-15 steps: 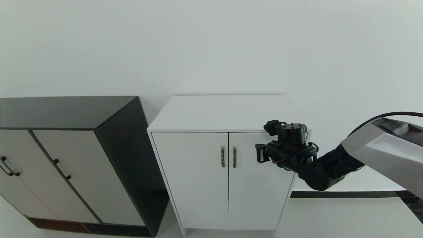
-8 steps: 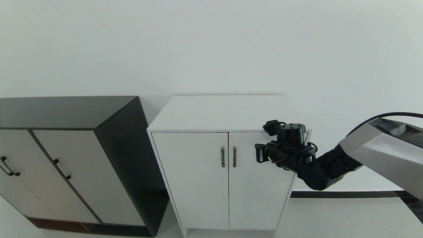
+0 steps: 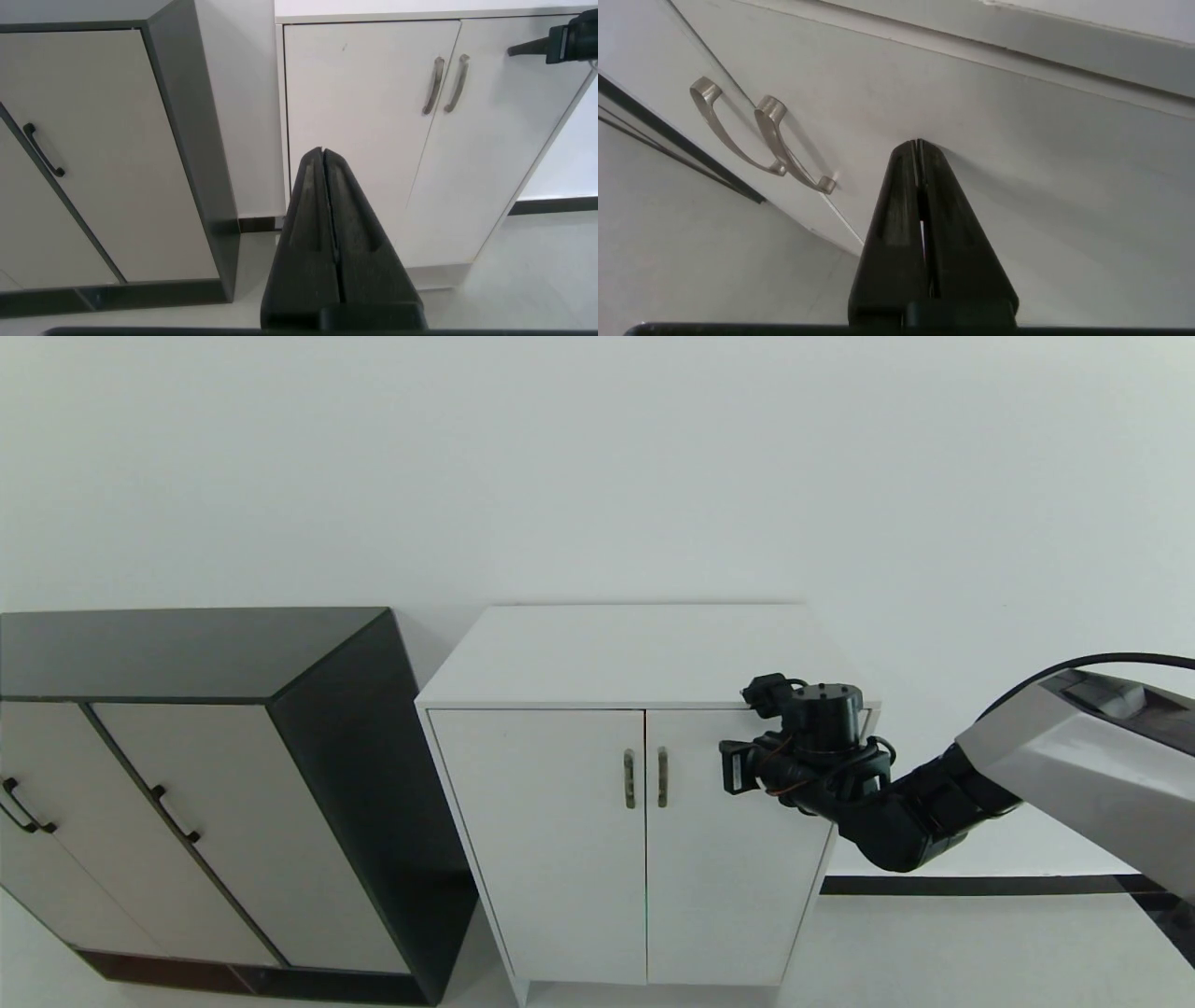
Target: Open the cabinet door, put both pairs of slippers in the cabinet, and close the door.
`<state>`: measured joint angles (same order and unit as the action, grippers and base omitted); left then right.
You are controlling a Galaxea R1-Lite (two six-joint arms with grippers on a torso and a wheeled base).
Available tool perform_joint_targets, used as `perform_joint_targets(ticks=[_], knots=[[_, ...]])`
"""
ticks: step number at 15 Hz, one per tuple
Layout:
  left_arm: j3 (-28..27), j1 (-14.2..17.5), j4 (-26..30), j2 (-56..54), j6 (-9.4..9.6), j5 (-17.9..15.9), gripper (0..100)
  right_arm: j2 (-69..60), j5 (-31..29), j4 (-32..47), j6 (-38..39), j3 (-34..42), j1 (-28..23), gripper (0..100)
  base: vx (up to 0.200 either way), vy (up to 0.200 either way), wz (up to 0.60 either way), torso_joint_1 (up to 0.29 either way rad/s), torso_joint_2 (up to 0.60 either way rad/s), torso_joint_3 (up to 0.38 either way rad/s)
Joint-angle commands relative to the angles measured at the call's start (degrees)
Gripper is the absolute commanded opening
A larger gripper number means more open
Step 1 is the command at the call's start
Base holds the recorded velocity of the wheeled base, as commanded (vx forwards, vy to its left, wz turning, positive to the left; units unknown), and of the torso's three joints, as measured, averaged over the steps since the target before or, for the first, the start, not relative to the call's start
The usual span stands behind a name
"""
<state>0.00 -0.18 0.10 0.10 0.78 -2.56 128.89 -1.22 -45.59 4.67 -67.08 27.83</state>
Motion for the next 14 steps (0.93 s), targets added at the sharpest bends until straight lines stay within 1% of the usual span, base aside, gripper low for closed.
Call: perform_joint_targets(ticks=[1,14], knots=[[0.00,0.01,-0.01,-0.01,0.01,0.01,0,0.04,-0.01,-0.02,-0.01,-0.24,0.03,0,0.000,0.000,0.00,0.000,0.00,0.000],[0.00,0.01,-0.01,-0.01,0.01,0.01,0,1.01,-0.01,0.07,-0.01,-1.73,-0.32,0,0.000,0.000,0.00,0.000,0.00,0.000]])
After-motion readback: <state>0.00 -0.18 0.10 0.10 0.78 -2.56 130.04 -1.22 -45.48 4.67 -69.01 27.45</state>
